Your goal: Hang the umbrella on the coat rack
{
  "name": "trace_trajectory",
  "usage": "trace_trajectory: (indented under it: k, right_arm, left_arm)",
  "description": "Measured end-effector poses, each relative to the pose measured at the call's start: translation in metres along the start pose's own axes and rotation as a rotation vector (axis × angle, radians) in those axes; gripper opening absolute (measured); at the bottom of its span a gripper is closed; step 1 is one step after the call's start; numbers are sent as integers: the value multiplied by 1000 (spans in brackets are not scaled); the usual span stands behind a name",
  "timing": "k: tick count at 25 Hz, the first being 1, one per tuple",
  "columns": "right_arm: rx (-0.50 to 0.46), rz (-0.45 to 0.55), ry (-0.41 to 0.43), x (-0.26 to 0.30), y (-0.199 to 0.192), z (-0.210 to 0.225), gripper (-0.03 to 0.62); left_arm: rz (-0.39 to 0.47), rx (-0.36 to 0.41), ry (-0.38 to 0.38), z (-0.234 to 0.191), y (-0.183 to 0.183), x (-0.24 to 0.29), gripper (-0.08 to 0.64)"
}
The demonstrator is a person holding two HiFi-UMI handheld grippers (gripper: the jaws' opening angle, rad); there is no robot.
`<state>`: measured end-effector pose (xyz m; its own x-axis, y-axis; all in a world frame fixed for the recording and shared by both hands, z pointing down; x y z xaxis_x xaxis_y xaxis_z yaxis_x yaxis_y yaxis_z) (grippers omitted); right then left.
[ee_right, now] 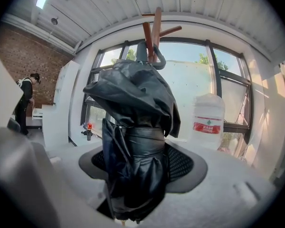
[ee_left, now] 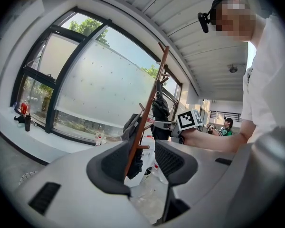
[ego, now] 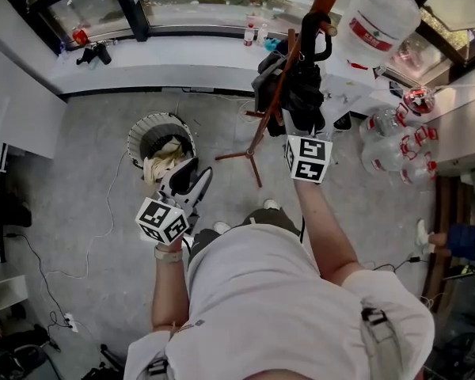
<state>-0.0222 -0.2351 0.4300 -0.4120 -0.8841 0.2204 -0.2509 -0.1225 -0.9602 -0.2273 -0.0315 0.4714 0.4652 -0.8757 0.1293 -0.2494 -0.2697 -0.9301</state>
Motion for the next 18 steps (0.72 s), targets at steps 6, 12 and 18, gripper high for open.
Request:
trace_trajectory:
  k: [6, 12, 18]
  right_arm:
    - [39, 25, 13, 7, -1, -9, 287]
    - [57, 36, 41, 15, -1, -21, 295]
    - [79, 48, 111, 23, 0, -31, 311]
  left_arm:
    - [-5, -5, 24, 0, -6, -12, 153]
    - [-13, -13, 54, -1, -15, -25, 153]
    - [-18, -22, 81, 2, -19, -30, 153]
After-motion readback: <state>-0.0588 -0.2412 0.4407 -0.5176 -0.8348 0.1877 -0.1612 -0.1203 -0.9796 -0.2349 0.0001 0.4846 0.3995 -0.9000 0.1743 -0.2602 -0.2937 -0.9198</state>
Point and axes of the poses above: the fingertips, and each gripper's own axes: x forward along the fingers, z to its right, y out of its top, the point moved 3 cm from there along -x, backward along the fingers, and after that the axes turned 1 degree about -z, right-handed, at the moved point
